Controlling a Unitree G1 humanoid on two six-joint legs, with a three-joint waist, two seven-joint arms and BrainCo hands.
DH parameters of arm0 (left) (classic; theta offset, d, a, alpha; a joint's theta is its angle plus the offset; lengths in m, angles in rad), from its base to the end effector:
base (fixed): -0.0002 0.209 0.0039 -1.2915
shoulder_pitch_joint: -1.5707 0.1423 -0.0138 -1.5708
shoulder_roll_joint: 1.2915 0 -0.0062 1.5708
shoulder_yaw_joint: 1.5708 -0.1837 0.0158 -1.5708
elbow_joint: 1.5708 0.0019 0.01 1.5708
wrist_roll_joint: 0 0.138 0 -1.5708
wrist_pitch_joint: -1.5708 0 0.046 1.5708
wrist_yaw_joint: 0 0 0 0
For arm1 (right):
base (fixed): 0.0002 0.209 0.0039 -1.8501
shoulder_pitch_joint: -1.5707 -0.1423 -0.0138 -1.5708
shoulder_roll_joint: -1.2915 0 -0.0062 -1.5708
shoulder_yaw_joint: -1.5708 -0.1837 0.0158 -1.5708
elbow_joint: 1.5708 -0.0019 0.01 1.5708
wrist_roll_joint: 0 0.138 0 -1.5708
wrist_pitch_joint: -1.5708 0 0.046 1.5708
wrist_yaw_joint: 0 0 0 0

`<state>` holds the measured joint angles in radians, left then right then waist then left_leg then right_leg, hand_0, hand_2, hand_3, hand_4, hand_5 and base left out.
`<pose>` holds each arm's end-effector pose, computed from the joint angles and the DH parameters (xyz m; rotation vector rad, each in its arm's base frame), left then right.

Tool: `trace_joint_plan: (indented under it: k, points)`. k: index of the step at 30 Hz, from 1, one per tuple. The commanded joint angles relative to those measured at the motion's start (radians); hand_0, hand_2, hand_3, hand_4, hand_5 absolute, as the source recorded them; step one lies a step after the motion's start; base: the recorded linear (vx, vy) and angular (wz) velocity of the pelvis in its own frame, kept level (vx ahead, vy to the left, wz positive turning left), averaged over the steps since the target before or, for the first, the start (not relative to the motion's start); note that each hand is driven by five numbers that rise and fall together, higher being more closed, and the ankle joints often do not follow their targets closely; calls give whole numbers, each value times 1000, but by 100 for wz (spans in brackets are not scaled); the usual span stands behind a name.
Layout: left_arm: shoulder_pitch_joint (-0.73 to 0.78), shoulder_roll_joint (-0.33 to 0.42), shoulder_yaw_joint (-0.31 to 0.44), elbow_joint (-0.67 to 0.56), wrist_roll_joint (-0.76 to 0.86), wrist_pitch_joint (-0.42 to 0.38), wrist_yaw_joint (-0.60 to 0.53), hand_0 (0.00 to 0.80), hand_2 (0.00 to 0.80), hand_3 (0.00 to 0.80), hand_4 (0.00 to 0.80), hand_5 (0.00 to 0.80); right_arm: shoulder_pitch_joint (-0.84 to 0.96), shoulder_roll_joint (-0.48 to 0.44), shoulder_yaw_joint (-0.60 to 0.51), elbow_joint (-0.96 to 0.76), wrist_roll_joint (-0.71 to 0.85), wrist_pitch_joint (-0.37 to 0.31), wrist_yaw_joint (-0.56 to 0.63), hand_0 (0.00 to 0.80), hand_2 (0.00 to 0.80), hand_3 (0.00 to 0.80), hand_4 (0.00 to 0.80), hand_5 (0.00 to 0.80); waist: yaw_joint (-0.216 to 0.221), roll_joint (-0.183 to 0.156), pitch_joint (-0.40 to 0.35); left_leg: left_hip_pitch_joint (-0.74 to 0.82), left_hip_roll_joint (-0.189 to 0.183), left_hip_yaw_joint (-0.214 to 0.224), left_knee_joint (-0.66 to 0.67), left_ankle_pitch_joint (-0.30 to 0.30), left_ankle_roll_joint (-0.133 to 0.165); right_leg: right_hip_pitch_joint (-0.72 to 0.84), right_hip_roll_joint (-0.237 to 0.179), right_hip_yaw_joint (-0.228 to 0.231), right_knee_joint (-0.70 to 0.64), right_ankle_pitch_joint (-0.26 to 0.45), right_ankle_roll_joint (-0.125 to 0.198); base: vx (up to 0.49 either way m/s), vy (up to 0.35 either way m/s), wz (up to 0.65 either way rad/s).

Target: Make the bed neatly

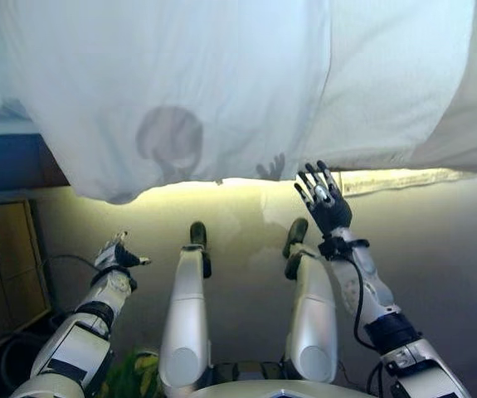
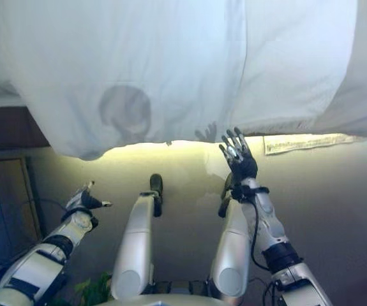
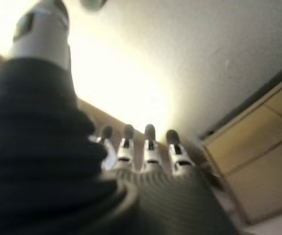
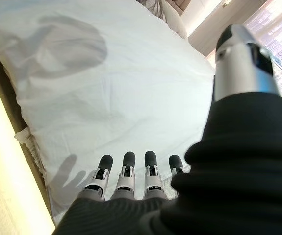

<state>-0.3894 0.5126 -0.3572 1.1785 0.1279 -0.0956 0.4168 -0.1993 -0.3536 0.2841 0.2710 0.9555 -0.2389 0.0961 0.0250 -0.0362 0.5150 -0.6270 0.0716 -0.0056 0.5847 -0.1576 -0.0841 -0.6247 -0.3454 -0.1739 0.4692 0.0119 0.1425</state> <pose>0.2129 0.2814 -0.0312 0.9442 0.5709 0.3056 0.2363 -0.1762 0.0408 0.5482 -0.0399 0.1945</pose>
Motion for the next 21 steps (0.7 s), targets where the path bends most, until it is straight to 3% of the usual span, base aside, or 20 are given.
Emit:
trace_joint_plan:
  k: [1, 7, 13, 19, 21]
  points:
    - [70, 84, 88, -50, -85, -98, 41, 0, 0, 0, 0, 0, 68, -10, -61, -54, -24, -40, 44, 0, 0, 0, 0, 0, 59, 39, -41, 87, -12, 25, -166, 113, 38, 27, -74, 20, -38, 186, 78, 143, -137, 9]
    - [170, 51, 140, -207, -206, -247, -33, 0, 0, 0, 0, 0, 122, -5, -54, 20, -74, -11, 66, 0, 0, 0, 0, 0, 88, 63, -128, 227, -13, 8, -309, 163, 29, 178, -71, -30, -136, 137, 77, 113, -75, 11]
    - [219, -10, 181, -335, -342, -323, -168, 0, 0, 0, 0, 0, 157, 6, -59, 79, -148, 23, 50, 0, 0, 0, 0, 0, 119, 63, -196, 324, 4, -2, -413, 205, 2, 329, -50, -85, -231, 104, 75, 67, -100, 10]
    - [305, -67, 239, -452, -472, -283, -315, 0, 0, 0, 0, 0, 209, 50, -81, 138, -157, 70, 67, 0, 0, 0, 0, 0, 155, 54, -282, 436, 12, 12, -489, 224, -5, 482, -38, -143, -279, 90, 69, 104, -80, 9]
    - [335, -99, 257, -499, -521, -261, -379, 0, 0, 0, 0, 0, 233, 82, -92, 148, -170, 75, 75, 0, 0, 0, 0, 0, 170, 43, -310, 464, -1, 3, -493, 217, 3, 513, -40, -147, -276, 99, 70, 80, -116, 10]
